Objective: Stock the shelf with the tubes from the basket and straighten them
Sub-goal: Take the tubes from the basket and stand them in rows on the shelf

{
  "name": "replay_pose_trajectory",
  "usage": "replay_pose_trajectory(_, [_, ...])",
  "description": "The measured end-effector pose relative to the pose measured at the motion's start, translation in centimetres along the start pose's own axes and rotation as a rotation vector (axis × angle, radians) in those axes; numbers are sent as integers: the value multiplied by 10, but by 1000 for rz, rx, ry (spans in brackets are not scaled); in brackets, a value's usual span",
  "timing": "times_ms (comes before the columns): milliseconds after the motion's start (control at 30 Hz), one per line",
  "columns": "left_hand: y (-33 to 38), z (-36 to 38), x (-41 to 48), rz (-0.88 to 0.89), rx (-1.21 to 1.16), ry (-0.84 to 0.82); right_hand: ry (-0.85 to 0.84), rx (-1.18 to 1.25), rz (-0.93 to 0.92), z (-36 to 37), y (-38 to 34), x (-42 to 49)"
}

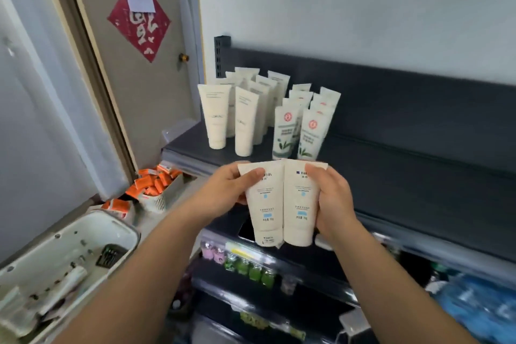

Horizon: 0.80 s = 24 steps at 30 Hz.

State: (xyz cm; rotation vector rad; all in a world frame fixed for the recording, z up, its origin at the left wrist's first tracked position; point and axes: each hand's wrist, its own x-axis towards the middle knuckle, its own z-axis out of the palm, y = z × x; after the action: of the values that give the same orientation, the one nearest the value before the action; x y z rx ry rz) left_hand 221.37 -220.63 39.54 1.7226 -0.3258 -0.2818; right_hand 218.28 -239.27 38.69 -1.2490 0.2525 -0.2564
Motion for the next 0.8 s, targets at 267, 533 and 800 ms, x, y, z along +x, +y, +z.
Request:
replay_pose_trajectory(267, [47,100,35,100,-29,-120,161,4,-176,-93,-59,-2])
replay_pose_trajectory(533, [64,154,98,274,160,-78,196,-63,-264,-151,-84,30])
replay_pose_trajectory(800, [37,190,150,277,292,-26,230,-125,-239,-182,-58,59])
